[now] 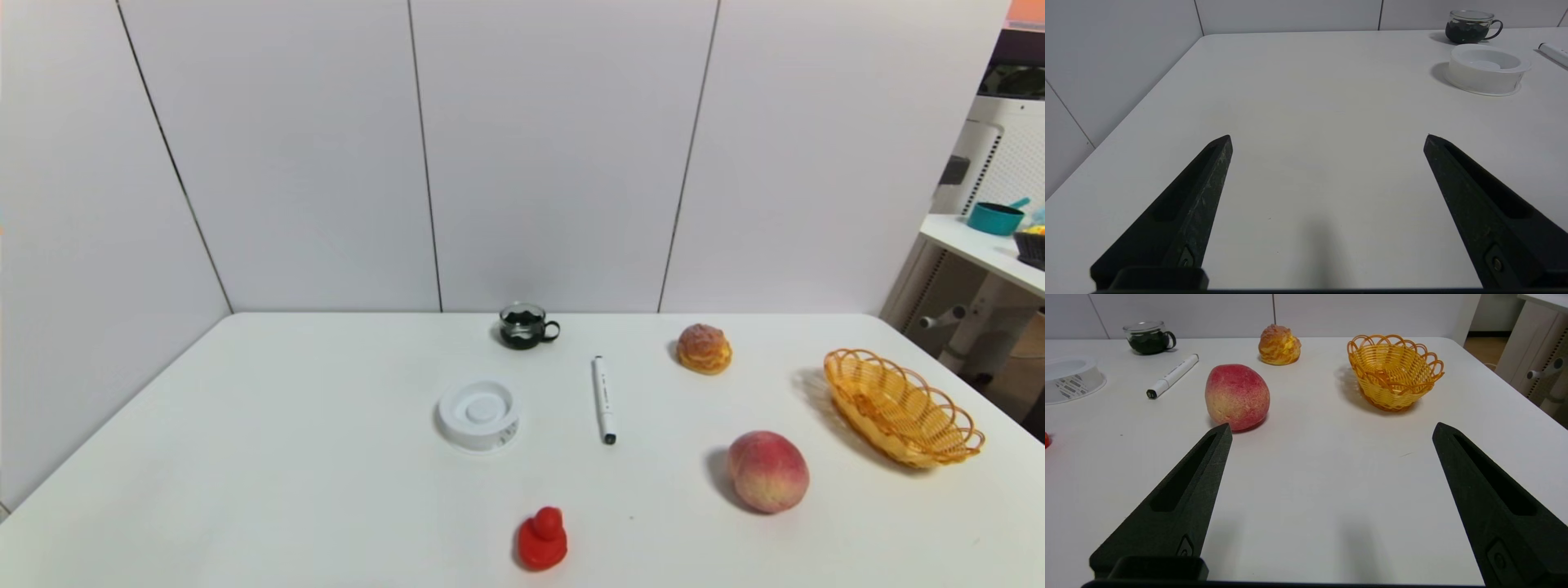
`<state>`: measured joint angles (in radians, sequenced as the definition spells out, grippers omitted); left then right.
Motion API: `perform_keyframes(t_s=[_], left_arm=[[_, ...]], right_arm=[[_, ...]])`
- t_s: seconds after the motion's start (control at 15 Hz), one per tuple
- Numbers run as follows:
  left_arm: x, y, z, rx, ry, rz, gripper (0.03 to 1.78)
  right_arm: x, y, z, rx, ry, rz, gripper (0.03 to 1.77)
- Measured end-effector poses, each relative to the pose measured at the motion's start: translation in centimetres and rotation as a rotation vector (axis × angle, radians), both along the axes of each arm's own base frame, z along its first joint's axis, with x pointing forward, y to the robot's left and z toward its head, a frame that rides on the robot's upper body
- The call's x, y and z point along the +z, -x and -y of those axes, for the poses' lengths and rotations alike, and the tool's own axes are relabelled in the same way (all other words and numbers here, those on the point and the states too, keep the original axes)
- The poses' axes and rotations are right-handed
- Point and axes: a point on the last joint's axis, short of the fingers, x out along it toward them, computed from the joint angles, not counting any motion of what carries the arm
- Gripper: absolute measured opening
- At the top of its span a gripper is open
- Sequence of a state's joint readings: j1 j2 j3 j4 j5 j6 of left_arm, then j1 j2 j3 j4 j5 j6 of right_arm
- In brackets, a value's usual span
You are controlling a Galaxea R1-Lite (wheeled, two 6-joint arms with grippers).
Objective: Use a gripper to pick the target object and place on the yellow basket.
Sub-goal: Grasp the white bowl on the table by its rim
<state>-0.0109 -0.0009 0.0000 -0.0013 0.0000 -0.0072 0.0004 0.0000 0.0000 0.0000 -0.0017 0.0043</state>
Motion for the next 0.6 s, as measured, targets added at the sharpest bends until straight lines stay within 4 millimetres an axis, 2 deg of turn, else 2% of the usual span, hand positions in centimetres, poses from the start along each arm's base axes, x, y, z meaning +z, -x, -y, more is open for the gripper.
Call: perform_keyframes(t_s=[0.47,0.6], left_arm=[[0.00,0.00,0.00,0.000,0.000,0.000,1.69],[0.01,0.00,0.00,0.000,0.000,0.000,1.69]], right_arm=[[-0.06,-0.14,0.00,0.000,0.003,-0.034,1.69],[0.78,-0.24,-0.01,0.004,0.000,-0.043,1.69]])
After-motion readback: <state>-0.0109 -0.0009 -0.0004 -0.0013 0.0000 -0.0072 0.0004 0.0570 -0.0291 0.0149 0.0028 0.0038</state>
